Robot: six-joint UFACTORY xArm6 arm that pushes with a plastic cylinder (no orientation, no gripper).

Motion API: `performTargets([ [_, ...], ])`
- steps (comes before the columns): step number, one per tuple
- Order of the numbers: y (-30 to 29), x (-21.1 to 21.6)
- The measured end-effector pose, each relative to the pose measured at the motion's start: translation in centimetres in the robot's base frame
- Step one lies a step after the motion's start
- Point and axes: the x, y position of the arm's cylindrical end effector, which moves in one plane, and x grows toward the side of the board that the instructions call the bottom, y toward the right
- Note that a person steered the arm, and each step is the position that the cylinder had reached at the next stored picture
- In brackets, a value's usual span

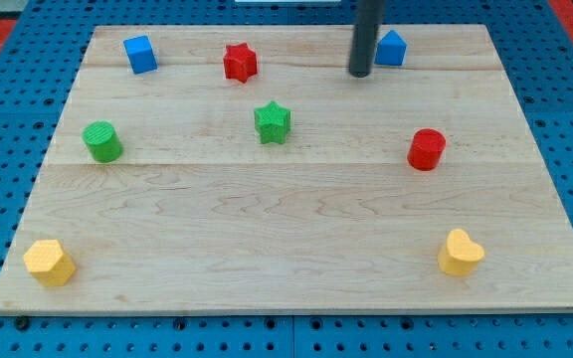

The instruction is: Slide the blue cube towards red star

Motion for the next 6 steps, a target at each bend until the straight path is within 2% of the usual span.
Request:
performTargets([
  [1, -10.2, 4.4],
  [2, -21.4, 5.0],
  [3, -30.0, 0.3],
  [4, -34.7, -3.5],
  [6, -15.9, -4.9],
])
